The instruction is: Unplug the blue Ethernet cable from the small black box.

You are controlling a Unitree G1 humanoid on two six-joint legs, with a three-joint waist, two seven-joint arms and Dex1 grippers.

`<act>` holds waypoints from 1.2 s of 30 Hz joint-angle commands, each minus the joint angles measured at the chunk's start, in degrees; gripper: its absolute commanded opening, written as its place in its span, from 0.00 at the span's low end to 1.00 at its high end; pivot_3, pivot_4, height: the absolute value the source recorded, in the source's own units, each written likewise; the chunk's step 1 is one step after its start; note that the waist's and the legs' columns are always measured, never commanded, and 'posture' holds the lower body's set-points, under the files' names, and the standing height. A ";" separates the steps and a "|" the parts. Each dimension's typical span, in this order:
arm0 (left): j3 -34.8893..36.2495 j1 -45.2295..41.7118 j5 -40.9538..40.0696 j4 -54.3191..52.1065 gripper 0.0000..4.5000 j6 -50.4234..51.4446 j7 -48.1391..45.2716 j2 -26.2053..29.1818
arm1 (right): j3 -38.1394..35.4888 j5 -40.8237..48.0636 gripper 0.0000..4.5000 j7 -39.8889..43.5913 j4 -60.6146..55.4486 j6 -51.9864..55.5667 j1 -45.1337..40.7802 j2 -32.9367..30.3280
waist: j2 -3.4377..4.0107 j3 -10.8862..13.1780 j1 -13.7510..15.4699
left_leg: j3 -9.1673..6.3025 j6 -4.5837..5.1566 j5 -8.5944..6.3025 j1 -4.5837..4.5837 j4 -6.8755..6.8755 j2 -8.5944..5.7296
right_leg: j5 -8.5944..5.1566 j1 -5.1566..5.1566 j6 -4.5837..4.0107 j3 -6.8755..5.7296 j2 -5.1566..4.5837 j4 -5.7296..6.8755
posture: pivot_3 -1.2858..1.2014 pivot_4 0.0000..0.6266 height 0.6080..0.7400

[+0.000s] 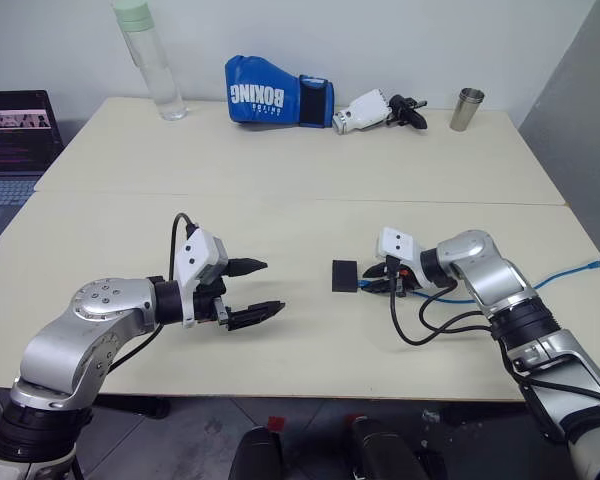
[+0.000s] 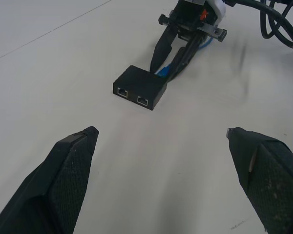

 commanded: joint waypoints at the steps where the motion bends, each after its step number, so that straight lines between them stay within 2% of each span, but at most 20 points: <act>1: 0.83 -0.32 -0.15 -1.97 1.00 -0.38 0.41 0.13 | 0.10 -0.26 0.09 1.52 0.30 -0.57 -1.36 -1.18 | 0.00 0.00 0.01 | 0.00 0.00 0.00 0.00 0.00 0.00 | 0.00 0.00 0.00 0.00 0.00 0.00 | 0.52 0.24 1.00; 2: 0.87 -0.24 -0.17 -2.02 1.00 -0.38 0.46 0.16 | 0.14 -0.21 0.03 1.84 0.16 -0.48 -1.42 -1.36 | 0.00 0.00 0.01 | 0.01 0.00 0.00 0.00 0.00 0.00 | 0.00 0.00 0.00 0.01 0.00 0.00 | 0.52 0.24 1.00; 9: 1.01 -0.53 -0.73 -1.72 1.00 -0.07 1.14 -0.39 | -0.98 0.29 0.03 0.35 -0.98 -2.45 -1.21 -0.79 | 0.00 0.00 0.02 | 0.00 0.00 0.00 -0.01 0.00 0.00 | 0.00 0.00 0.00 0.01 0.00 0.00 | 0.52 0.24 1.00; 12: 2.04 -0.82 -2.56 -1.07 1.00 1.64 2.41 -1.81 | -2.00 -1.27 0.03 -4.55 -3.60 -8.77 -1.33 -0.79 | 0.00 0.00 0.01 | 0.01 0.00 0.00 -0.02 0.00 0.00 | 0.00 -0.01 0.00 0.02 0.00 0.00 | 0.52 0.24 1.00; 20: 8.62 -5.79 -14.23 5.78 1.00 13.42 10.07 -8.23 | -0.52 -12.66 0.03 -22.29 -10.89 -31.58 -0.41 -0.75 | -0.01 0.00 0.00 | -0.09 0.00 0.00 -0.09 0.00 0.01 | 0.00 -0.05 0.01 -0.06 0.00 0.02 | 0.52 0.24 1.00; 24: 10.00 -8.59 -16.84 8.92 1.00 16.11 12.20 -9.93 | -0.19 -16.32 0.03 -27.40 -11.50 -39.05 -1.23 -0.39 | -0.02 -0.01 -0.01 | -0.07 -0.02 0.01 -0.08 0.01 0.00 | 0.00 -0.04 0.01 -0.04 -0.02 0.01 | 0.52 0.24 1.00; 30: 9.03 -13.31 -19.56 11.47 1.00 18.54 11.65 -11.80 | 0.46 -17.54 0.03 -28.37 -13.22 -43.56 -2.07 0.53 | -0.02 -0.01 0.02 | -0.07 -0.24 0.13 -0.09 0.02 0.00 | 0.01 -0.03 0.00 -0.04 -0.03 0.02 | 0.52 0.24 1.00; 36: 6.57 -16.46 -16.02 14.56 1.00 16.56 9.12 -11.19 | 1.00 -16.68 0.03 -26.73 -13.92 -43.34 -2.30 1.36 | -0.02 -0.01 0.02 | -0.07 -0.25 0.14 -0.07 0.02 0.00 | 0.01 -0.02 0.00 -0.05 -0.03 0.02 | 0.52 0.24 1.00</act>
